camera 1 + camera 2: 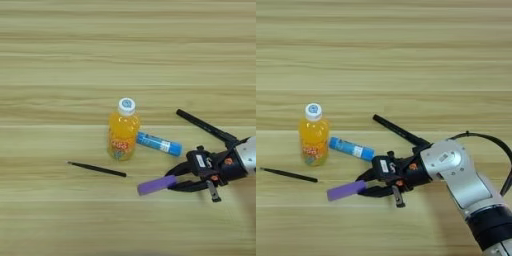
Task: Move the objects on the table
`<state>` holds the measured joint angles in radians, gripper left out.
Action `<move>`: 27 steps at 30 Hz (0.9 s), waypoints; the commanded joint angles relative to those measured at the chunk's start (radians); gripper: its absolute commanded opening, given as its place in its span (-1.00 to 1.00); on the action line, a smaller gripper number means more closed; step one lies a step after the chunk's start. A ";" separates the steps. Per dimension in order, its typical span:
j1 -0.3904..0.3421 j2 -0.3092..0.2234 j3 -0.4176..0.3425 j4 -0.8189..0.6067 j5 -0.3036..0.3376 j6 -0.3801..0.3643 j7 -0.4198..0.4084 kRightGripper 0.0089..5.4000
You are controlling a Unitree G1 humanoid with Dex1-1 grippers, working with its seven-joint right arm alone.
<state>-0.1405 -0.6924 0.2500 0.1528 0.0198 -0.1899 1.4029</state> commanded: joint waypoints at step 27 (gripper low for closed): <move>-0.095 -0.035 -0.169 -0.071 0.169 0.065 -0.050 -0.71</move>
<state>-0.1658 -0.6862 0.1353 0.1036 0.1726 -0.1189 1.4027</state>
